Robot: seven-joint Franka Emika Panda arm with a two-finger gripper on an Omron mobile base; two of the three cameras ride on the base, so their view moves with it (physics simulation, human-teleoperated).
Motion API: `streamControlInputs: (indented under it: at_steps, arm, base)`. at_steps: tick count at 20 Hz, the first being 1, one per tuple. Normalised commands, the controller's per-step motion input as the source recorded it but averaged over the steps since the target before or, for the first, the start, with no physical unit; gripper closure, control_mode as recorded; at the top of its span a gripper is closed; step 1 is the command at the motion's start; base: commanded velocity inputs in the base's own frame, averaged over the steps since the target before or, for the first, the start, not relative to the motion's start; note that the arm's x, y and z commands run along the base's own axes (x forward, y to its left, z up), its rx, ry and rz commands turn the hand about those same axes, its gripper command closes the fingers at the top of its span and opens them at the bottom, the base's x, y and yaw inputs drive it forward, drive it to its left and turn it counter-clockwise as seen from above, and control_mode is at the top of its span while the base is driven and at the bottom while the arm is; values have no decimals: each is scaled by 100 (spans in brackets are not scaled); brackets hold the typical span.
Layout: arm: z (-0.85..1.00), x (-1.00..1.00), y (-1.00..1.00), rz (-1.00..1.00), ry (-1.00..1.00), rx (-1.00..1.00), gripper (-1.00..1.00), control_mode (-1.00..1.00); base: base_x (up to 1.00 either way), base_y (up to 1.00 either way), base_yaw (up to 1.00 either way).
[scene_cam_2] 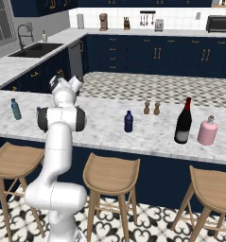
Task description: Move the plastic bottles in the middle to the plastics group, and the glass bottles in the middle to the glass group.
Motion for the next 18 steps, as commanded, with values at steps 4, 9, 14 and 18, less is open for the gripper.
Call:
streamControlInputs:
  at_steps: [4, 9, 14, 18]
  arm:
    - [1, -87, 0, 4, -28, 0, -100, -100]
    - [44, -63, -2, 1, -25, 4, -100, -100]
    - [75, -21, -10, 0, -6, 4, -100, -100]
    - [90, -2, -35, -3, 0, 3, -100, -100]
  base:
    - [0, 0, 0]
    - [0, 0, 0]
    - [0, 0, 0]
    - [0, 0, 0]
